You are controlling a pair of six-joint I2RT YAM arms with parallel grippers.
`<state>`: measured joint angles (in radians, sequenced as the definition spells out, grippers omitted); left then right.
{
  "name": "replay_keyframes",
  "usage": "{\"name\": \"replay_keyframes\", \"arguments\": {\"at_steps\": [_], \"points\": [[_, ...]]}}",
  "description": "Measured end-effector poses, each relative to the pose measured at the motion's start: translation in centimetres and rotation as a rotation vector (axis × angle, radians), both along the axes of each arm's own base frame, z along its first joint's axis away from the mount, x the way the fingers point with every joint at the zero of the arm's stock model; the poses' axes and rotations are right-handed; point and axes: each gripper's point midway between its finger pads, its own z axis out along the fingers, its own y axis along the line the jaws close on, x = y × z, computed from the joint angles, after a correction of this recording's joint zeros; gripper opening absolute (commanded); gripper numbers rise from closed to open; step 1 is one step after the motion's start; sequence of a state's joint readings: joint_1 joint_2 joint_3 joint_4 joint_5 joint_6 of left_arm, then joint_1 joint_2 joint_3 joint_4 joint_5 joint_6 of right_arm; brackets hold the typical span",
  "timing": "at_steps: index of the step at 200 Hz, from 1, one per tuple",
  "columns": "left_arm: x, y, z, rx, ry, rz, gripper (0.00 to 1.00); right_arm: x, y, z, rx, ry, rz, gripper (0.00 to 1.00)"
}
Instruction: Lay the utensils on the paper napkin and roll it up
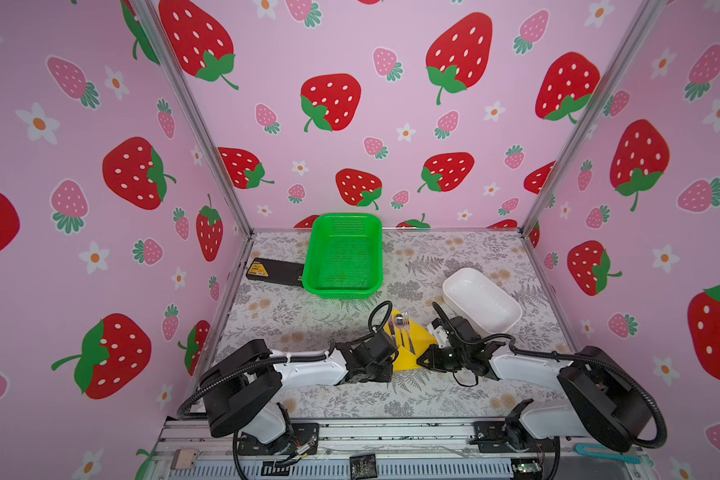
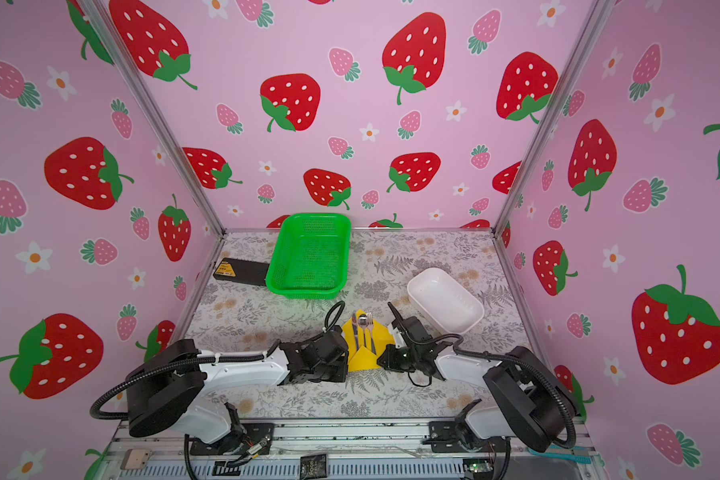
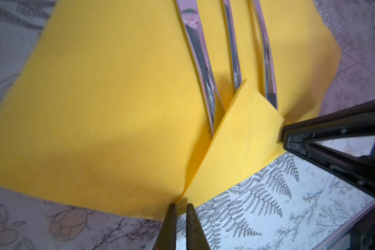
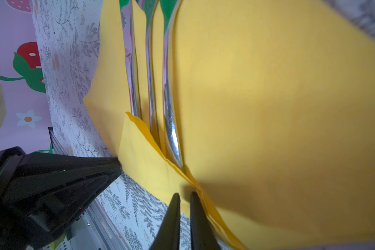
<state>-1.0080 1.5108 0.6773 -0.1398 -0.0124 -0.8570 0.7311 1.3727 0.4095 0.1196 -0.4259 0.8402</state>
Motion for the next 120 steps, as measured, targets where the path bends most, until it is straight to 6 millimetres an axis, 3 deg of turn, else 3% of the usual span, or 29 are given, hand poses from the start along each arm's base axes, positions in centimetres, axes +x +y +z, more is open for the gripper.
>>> {"name": "replay_keyframes", "arguments": {"at_steps": [47, 89, 120], "points": [[-0.2, -0.6, 2.8, -0.052, -0.047, -0.026, 0.15, 0.1, -0.1, 0.0, -0.005, -0.004, -0.005, 0.14], [1.1, -5.4, 4.9, -0.134, -0.057, -0.098, 0.12, 0.1, -0.2, 0.0, -0.008, -0.007, -0.009, 0.14], [1.9, -8.6, 4.9, -0.170, -0.044, -0.127, 0.10, 0.1, -0.2, 0.1, -0.008, -0.006, -0.011, 0.14]]}}
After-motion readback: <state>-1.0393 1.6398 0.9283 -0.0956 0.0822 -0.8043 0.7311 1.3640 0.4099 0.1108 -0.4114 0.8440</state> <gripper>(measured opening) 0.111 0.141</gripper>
